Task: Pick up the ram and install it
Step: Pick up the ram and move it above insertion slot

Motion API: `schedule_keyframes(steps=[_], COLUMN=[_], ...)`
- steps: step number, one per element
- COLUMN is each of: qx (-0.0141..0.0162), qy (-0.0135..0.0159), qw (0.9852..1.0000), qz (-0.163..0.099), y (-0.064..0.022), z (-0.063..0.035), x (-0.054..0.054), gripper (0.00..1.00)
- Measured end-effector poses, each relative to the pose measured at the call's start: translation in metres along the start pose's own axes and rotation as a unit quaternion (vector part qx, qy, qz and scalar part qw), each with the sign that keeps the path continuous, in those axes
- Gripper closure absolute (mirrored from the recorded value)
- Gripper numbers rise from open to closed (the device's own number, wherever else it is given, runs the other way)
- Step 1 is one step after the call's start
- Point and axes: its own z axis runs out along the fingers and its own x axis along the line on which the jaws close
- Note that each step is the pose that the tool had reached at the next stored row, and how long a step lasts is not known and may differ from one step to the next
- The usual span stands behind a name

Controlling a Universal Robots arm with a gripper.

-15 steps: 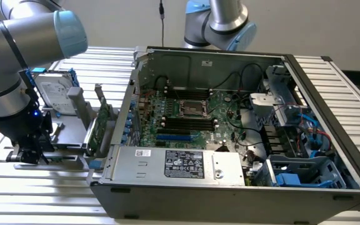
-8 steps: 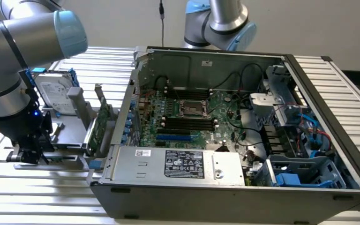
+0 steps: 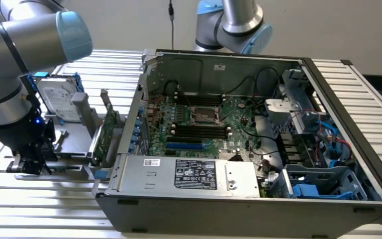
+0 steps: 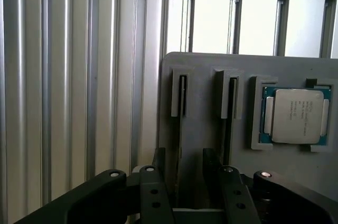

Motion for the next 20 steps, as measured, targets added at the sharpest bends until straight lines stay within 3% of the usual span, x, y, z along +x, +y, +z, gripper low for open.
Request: schedule_keyframes(steps=[4,10,12,14,15,20], qx=[0.0002,0.0004,0.0003,0.0004,0.0004,0.0004], qy=[-0.0037,-0.007,-0.0077,-0.0084,-0.0087,-0.0107], qw=[1.0,1.0,1.0,1.0,1.0,0.9999], qz=[0.0,-0.001,-0.001,-0.001,-0.001,-0.001], y=[0.0,0.0,0.0,0.0,0.0,0.0], z=[0.0001,0.0002,0.0001,0.0001,0.0002,0.0001], x=[0.0003,0.0017,0.0023,0.0027,0.0029,0.0042], gripper=[0.58,0.58,0.66,0.66,0.73,0.75])
